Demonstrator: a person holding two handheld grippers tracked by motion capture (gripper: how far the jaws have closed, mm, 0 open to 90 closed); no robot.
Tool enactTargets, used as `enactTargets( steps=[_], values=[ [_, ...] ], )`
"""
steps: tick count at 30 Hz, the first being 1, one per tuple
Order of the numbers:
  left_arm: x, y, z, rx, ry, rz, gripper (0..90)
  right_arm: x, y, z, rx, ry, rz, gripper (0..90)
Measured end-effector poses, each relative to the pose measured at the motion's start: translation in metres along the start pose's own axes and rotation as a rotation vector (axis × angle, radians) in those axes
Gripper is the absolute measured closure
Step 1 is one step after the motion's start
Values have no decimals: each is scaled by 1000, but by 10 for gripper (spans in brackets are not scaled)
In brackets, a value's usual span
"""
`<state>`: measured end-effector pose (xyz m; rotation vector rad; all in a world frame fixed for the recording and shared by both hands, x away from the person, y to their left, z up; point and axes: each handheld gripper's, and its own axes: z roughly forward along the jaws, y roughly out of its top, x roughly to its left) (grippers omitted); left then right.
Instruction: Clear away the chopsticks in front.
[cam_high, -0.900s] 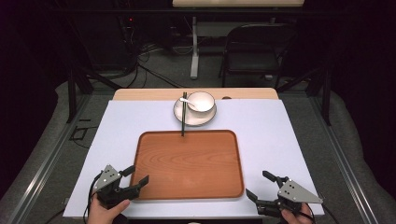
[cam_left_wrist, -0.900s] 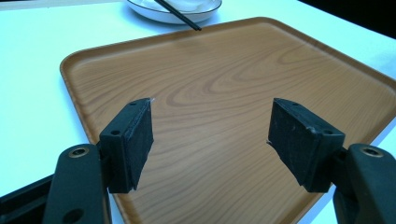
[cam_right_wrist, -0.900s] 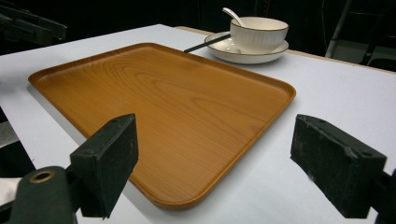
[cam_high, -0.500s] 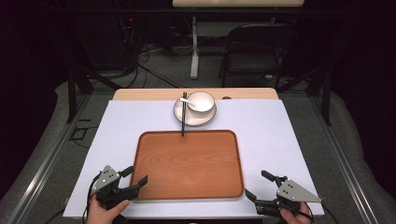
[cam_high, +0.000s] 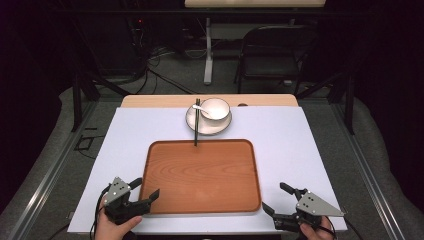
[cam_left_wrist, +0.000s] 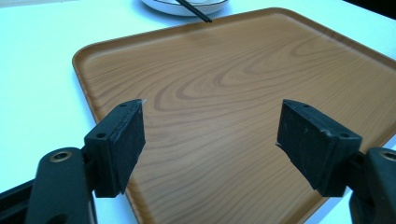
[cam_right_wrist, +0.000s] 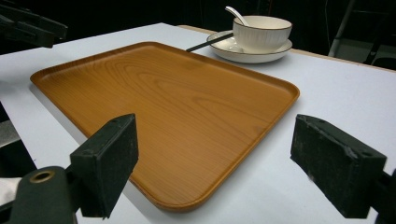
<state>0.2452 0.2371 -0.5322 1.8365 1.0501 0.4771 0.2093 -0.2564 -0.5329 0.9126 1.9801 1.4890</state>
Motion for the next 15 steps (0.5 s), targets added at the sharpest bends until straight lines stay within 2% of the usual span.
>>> enactTargets(
  steps=[2,4,6,9,11,12,13,15],
  values=[
    [2,1,1,21,-7,-12,282,0,0,0,0,-2,1,144],
    [5,3,4,31,-38,-61,286,0,0,0,0,-3,5,144],
    [9,5,8,41,-50,-88,303,0,0,0,0,-3,7,144],
    [13,13,13,55,-43,-104,304,0,0,0,2,-3,9,144],
    [17,21,16,68,-55,-114,304,-1,0,0,2,-3,10,144],
    [21,31,19,81,-63,-117,305,-1,0,0,1,-4,9,144],
    [21,31,19,81,-63,-117,305,-1,0,0,0,-4,9,144],
    [24,41,22,95,-58,-116,305,0,0,0,-1,-4,8,144]
  ],
)
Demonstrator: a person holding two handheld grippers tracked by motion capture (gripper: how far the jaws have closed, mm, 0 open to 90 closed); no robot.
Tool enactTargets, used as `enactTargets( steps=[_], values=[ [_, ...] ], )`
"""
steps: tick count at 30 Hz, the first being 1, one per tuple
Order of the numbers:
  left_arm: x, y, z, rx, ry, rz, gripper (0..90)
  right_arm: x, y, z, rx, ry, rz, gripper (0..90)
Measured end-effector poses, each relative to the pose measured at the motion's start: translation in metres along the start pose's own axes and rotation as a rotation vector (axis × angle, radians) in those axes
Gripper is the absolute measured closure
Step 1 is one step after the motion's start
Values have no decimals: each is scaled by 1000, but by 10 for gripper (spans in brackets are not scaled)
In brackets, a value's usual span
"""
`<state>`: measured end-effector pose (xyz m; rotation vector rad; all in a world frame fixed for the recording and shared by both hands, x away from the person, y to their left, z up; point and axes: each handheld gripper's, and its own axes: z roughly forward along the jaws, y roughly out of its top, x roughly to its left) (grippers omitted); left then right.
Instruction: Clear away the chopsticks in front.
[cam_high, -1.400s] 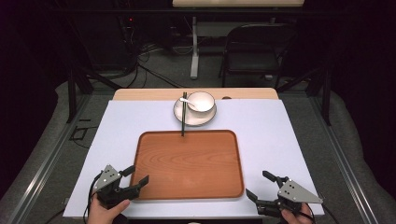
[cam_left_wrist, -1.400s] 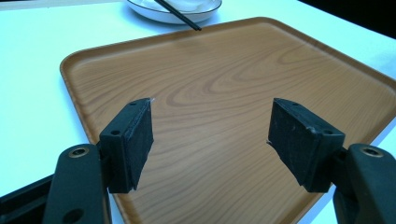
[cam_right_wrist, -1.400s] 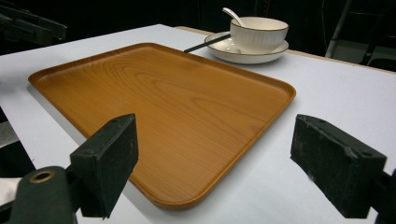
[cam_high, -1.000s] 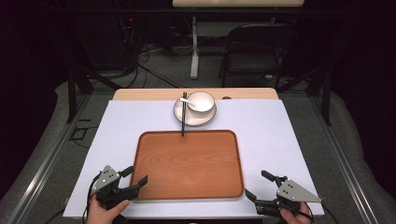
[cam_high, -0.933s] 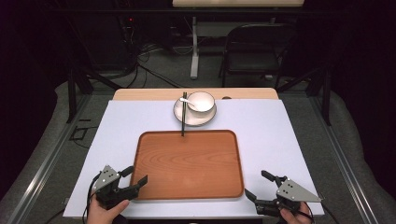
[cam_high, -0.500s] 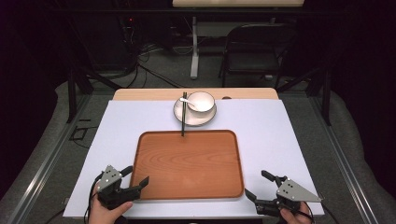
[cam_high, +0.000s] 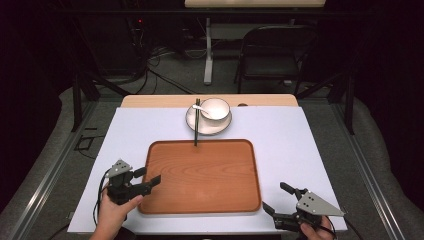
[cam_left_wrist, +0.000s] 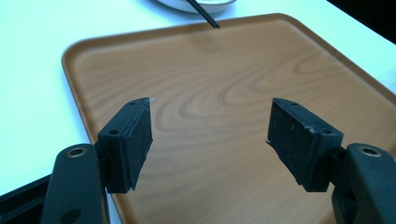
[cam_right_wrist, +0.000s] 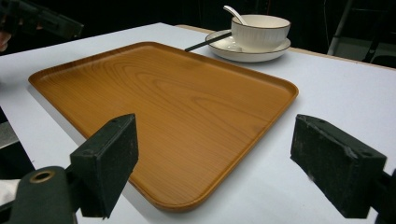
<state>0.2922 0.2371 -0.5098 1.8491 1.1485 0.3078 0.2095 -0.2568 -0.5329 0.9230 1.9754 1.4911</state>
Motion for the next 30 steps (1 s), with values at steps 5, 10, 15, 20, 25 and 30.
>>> enactTargets(
  steps=[5,10,15,20,25,30],
  values=[
    [2,25,6,57,5,-12,319,0,0,0,0,0,-1,144],
    [4,42,18,80,-8,-21,326,0,0,0,1,-1,0,144],
    [5,55,35,112,-17,-29,366,0,0,0,0,-3,-1,144],
    [8,65,53,140,-14,-47,381,0,0,0,-2,-3,-2,144],
    [12,75,68,161,-2,-66,394,0,0,0,-2,-4,-3,144],
    [15,90,80,168,25,-88,402,-1,0,0,-1,-6,-1,144]
  ],
)
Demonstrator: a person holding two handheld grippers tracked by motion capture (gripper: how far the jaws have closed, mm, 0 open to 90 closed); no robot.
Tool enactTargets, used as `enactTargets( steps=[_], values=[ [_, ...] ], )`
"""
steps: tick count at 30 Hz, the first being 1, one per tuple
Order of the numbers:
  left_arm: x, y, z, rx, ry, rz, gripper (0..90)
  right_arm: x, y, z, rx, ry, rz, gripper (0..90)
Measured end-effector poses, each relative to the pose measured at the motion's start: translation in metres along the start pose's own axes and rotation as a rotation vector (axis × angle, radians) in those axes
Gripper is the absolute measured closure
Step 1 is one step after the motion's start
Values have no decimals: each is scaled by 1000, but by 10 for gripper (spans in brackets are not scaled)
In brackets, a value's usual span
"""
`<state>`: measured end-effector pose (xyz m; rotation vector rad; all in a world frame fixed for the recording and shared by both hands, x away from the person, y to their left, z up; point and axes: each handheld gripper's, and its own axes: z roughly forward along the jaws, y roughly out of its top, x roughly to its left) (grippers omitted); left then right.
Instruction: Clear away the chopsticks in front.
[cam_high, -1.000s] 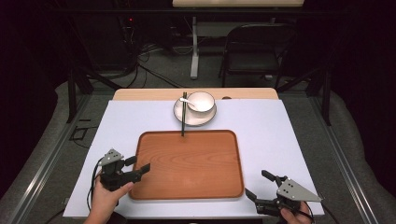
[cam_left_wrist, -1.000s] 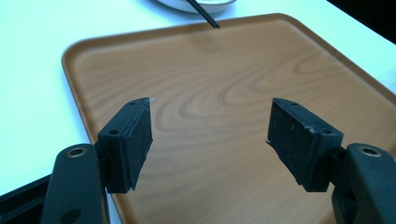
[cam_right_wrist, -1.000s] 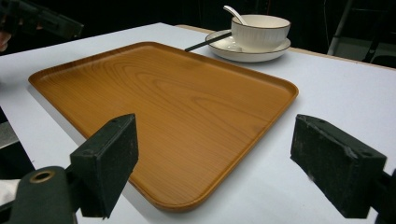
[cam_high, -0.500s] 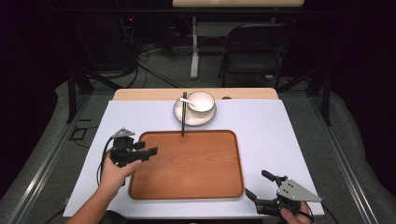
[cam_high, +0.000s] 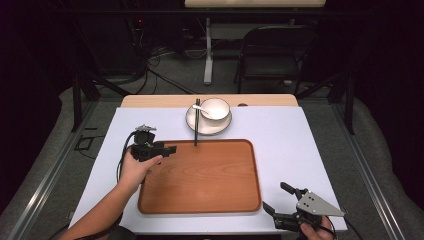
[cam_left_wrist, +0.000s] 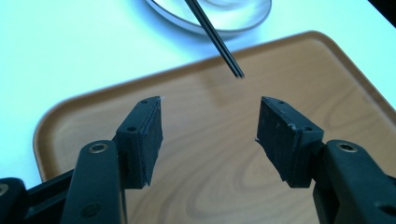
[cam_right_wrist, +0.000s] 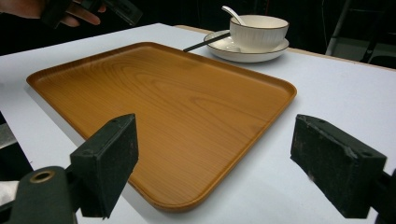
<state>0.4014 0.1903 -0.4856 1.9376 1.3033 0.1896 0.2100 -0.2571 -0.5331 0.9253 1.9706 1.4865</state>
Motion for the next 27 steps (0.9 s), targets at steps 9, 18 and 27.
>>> enactTargets(
  steps=[9,18,27],
  values=[
    [5,36,11,-13,56,-10,413,0,0,0,-1,-3,0,144],
    [13,61,27,34,82,-66,426,0,0,0,-2,-3,0,144],
    [13,79,44,80,60,-141,444,0,0,0,-2,-4,0,144]
  ],
)
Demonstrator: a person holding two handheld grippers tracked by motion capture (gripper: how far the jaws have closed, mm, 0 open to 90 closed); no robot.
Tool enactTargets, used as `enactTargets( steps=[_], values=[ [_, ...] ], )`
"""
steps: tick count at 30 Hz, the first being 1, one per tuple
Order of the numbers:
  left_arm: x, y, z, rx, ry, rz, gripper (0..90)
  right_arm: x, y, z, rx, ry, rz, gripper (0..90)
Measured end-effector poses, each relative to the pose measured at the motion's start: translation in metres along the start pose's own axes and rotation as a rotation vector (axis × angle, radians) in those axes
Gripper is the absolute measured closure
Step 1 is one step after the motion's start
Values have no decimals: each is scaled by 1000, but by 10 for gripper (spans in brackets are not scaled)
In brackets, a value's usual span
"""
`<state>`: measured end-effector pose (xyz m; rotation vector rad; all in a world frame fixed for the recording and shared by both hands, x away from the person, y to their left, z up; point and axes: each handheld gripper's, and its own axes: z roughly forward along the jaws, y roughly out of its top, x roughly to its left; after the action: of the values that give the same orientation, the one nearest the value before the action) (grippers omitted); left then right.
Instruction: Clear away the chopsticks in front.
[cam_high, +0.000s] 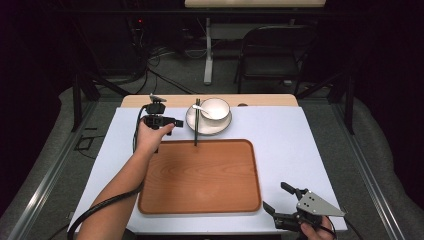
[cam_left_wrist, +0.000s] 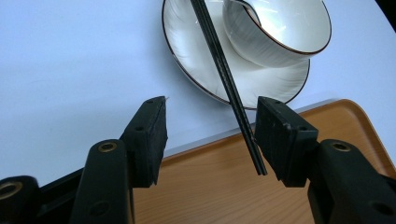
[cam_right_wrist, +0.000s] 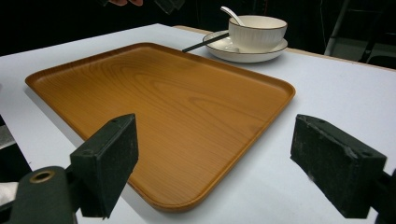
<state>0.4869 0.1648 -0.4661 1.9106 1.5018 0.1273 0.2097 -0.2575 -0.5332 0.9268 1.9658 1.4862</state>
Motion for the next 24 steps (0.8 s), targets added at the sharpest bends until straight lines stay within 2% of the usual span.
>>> enactTargets(
  steps=[2,7,11,17,20,21,24],
  values=[
    [0,3,3,14,11,2,450,0,0,0,0,0,0,145],
    [-3,12,8,27,11,-31,468,0,0,0,0,2,4,144],
    [-7,17,12,40,31,-25,470,0,0,0,-2,5,-1,144],
    [-16,21,19,44,9,-58,540,0,0,0,-1,3,2,144],
    [-21,19,28,71,18,-50,560,0,0,-1,-2,2,5,144],
    [-24,17,33,95,21,-47,577,0,0,-1,-2,3,5,145],
    [-26,15,39,115,22,-54,595,0,0,-1,-2,4,5,144]
  ],
)
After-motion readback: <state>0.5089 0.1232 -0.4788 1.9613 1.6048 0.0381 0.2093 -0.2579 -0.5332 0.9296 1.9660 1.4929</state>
